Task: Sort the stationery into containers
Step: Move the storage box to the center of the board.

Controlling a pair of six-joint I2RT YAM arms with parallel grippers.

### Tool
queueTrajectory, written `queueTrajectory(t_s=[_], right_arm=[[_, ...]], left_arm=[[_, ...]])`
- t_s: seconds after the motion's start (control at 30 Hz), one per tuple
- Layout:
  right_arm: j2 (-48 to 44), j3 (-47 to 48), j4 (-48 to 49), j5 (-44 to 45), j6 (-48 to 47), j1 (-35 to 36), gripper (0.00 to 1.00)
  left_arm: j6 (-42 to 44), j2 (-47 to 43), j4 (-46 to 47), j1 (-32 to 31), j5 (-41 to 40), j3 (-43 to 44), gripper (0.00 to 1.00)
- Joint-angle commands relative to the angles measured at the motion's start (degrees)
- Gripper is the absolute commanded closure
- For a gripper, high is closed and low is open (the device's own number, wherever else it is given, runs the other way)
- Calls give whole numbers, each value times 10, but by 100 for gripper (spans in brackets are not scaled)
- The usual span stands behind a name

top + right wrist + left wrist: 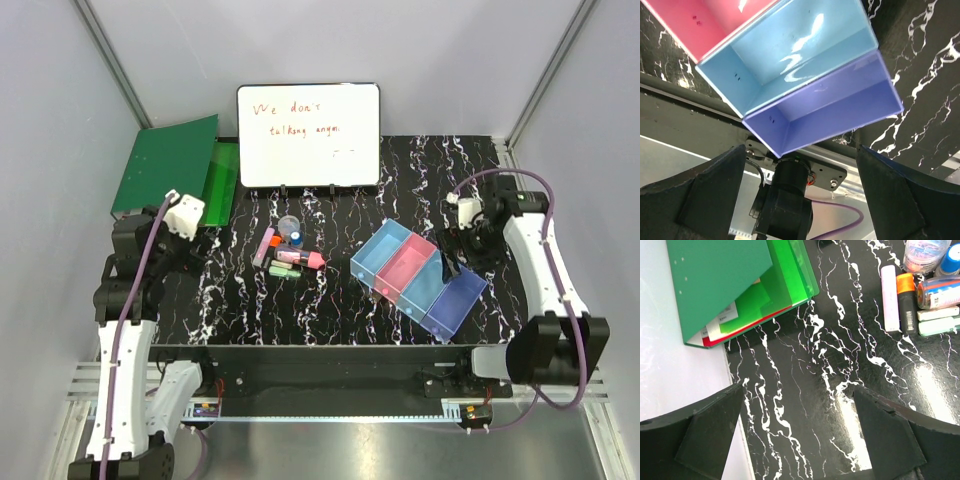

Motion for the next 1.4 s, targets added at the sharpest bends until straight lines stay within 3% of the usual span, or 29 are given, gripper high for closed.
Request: queueTrajectory(t_s=[0.0,0.13,0.43,0.67,1.1,1.37], right_arm=[[62,58,-54,-21,12,0,0],[100,81,-62,-19,32,0,2],[100,-10,-22,34,35,0,4],[154,-44,19,35,40,0,10],[217,-33,104,55,47,1,12],[270,22,149,69,55,1,13]], left_arm=[[11,12,13,2,17,34,1],[24,12,12,2,18,30,1],[54,20,17,2,26,26,1],[57,29,16,2,29,38,1],[49,19,16,2,35,35,1],[44,20,16,2,35,35,1]])
